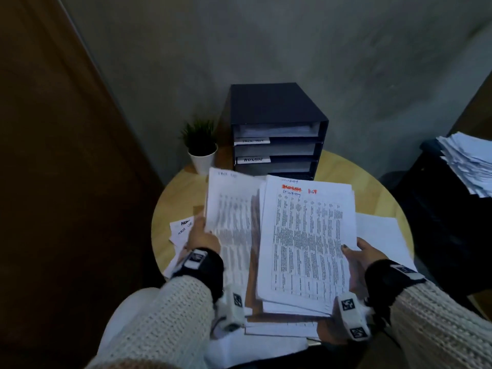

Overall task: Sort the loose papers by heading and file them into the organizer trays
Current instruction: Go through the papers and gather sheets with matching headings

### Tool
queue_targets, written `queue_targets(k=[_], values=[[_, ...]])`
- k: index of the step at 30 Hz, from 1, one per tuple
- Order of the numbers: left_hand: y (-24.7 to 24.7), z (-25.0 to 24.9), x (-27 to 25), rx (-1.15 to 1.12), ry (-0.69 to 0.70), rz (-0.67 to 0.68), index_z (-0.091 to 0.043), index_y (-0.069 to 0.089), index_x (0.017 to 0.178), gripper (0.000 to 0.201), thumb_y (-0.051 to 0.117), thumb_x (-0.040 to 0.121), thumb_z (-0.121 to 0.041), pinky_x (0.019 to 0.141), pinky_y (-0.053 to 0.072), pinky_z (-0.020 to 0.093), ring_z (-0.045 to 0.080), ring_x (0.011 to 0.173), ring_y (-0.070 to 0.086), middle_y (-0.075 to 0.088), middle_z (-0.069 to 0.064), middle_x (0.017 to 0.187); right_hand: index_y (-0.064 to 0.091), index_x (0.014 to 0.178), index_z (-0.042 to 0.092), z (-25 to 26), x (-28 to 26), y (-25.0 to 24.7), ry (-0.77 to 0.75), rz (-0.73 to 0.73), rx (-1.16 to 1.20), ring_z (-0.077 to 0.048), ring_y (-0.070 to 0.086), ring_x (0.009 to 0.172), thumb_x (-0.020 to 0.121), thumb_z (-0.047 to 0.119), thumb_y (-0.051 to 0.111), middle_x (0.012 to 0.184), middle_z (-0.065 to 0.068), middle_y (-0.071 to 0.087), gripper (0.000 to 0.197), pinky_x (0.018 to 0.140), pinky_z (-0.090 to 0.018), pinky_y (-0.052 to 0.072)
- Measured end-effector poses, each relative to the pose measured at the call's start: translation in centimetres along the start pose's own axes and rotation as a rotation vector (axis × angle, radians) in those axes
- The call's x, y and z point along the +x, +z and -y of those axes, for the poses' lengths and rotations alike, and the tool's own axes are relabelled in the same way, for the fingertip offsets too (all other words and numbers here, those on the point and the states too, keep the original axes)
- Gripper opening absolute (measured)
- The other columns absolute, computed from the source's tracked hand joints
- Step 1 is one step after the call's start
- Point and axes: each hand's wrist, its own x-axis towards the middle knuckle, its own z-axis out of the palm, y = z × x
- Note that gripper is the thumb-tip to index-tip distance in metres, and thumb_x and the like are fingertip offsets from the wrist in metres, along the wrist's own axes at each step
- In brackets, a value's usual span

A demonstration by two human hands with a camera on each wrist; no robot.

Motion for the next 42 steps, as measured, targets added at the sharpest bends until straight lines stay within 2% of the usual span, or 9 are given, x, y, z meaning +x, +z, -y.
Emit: queue_targets(k=[2,5,8,15,23,30,34,39,42], values=[[2.0,1.4,-0.7,-0.047,-0.035,0.075,-0.017,0.040,0.139,0.043,0.036,0.098,-0.005,0.080,0.039,0.029,0.027,0.085,0.052,0.054,0.011,0.112,0.050,0.133,0.006,0.3,0.0,0.3,-0.007,0.003,-0.075,-0.035,0.056,0.118,0.094,0.014,0.056,0.130,-0.016,0.058,0.040,0.102,-0.039,0.041],[3.7,2.3,-0.7,0.021,-0.082,0.225,-0.014,0.026,0.147,0.054,0.045,0.097,-0.008,0.100,0.039,0.029,0.030,0.122,0.050,0.045,0.012,0.142,0.049,0.134,0.007,0.4,0.0,0.7,0.015,0.030,-0.184,-0.033,0.056,0.118,0.095,0.017,0.054,0.130,-0.015,0.058,0.041,0.105,-0.040,0.042],[4.5,2.5,-0.4,0.188,-0.156,0.332,-0.011,0.033,0.145,0.050,0.046,0.098,-0.016,0.106,0.034,0.027,0.027,0.133,0.041,0.037,0.009,0.149,0.047,0.136,0.008,0.5,0.1,0.8,0.035,0.019,-0.304,-0.032,0.054,0.121,0.096,0.021,0.053,0.133,-0.013,0.056,0.043,0.102,-0.036,0.041],[6.4,1.2,-2.6,0.022,-0.019,0.319,-0.014,0.049,0.131,0.039,0.042,0.095,-0.004,0.083,0.040,0.021,0.026,0.113,0.056,0.058,0.007,0.128,0.025,0.149,0.007,0.9,0.5,1.4,0.133,0.035,-0.548,-0.027,0.035,0.139,0.098,0.041,0.043,0.154,-0.010,0.029,0.064,0.109,-0.030,0.032],[7.5,0.0,-5.2,0.031,0.299,0.417,-0.023,0.043,0.138,0.043,0.035,0.099,-0.006,0.094,0.035,0.017,0.018,0.121,0.047,0.042,-0.001,0.139,0.027,0.148,0.004,-0.3,1.6,1.5,0.133,0.027,-0.715,-0.027,0.037,0.138,0.096,0.050,0.041,0.153,-0.012,0.032,0.071,0.110,-0.030,0.032],[6.9,0.4,-5.3,-0.201,0.150,0.328,-0.019,0.049,0.134,0.036,0.032,0.103,-0.024,0.086,0.035,0.016,0.013,0.106,0.050,0.054,-0.006,0.118,0.025,0.148,0.004,-0.4,1.7,1.9,0.142,0.013,-0.722,-0.027,0.032,0.141,0.096,0.050,0.042,0.154,-0.012,0.028,0.072,0.113,-0.031,0.029],[6.6,0.9,-4.4,-0.222,0.025,0.355,-0.014,0.061,0.119,0.033,0.033,0.102,-0.019,0.080,0.042,0.024,0.021,0.093,0.056,0.060,0.003,0.102,0.039,0.142,0.008,-0.2,1.2,2.1,0.129,0.051,-0.750,-0.028,0.044,0.132,0.094,0.049,0.046,0.146,-0.010,0.044,0.063,0.107,-0.030,0.036],[8.7,2.3,-3.4,-0.208,-0.055,0.409,-0.047,0.067,0.092,0.026,0.051,0.077,-0.033,0.088,0.055,0.044,0.027,0.093,0.067,0.066,0.004,0.112,0.035,0.145,0.008,-0.6,1.7,2.1,0.126,0.056,-0.766,-0.027,0.040,0.136,0.093,0.051,0.046,0.150,-0.010,0.038,0.069,0.110,-0.031,0.033],[8.2,0.6,-5.5,-0.126,-0.015,0.487,-0.048,0.059,0.105,0.029,0.045,0.080,-0.043,0.080,0.052,0.034,0.026,0.088,0.064,0.065,0.003,0.106,0.040,0.141,0.008,-0.5,1.5,2.1,0.113,0.050,-0.790,-0.027,0.044,0.132,0.097,0.045,0.044,0.146,-0.010,0.044,0.058,0.106,-0.029,0.035]])
